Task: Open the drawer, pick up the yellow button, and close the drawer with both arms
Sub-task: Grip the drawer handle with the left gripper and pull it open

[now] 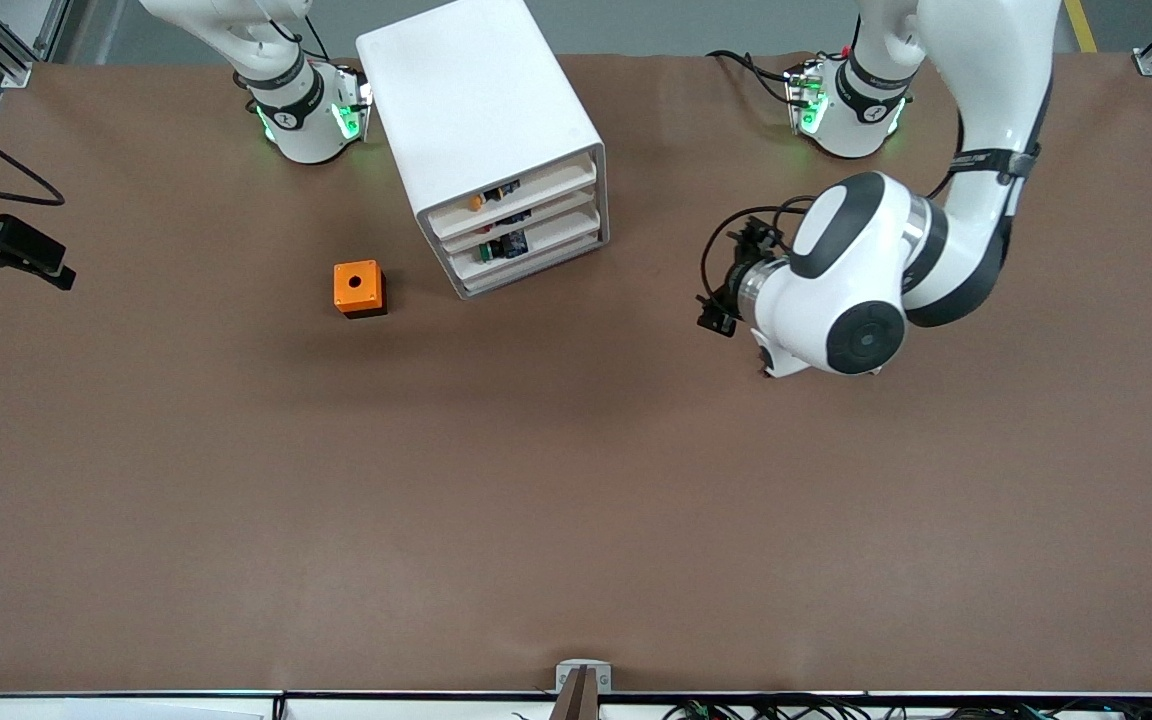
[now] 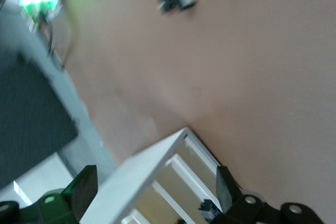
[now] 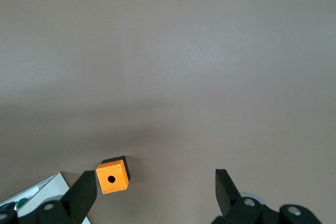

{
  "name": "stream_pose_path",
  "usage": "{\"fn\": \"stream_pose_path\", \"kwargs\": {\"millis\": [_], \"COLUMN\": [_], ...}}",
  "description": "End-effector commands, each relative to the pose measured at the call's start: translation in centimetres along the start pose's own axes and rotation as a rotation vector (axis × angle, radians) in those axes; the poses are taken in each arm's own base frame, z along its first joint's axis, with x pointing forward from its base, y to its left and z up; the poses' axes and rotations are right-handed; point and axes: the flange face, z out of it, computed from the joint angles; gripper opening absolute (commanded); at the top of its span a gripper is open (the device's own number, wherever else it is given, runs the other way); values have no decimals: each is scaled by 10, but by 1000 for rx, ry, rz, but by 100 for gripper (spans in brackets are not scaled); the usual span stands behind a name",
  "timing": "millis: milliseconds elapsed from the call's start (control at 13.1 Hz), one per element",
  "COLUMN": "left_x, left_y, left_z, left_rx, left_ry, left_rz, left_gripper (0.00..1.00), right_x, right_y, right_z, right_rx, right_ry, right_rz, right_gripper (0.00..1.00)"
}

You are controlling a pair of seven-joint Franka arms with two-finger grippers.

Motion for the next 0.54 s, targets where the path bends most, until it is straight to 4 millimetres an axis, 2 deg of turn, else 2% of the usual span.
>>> {"fn": "stream_pose_path", "kwargs": {"millis": [0, 153, 306, 382, 459], "left_x": [-15, -32, -51, -55, -56], "left_y": [6, 15, 23, 29, 35], "left_z": [20, 43, 72, 82, 91], "left_rx": [130, 246, 331, 369, 412], "left_ry": [-116, -224, -228, -235, -256], "left_rz": [-160, -264, -395, -462, -523], "left_gripper": [100, 99, 99, 97, 92], "right_x": [-4, -5, -10, -9, -8], "right_y": [2, 5, 7, 7, 8], "right_z": [2, 5, 10, 11, 11], "right_rx": [-4, -7, -13, -14, -17], "right_ry": [-13, -27, -85, -87, -85], "right_rz": [58, 69, 71, 71, 72], "right_gripper": [100, 100, 100, 100, 100]}}
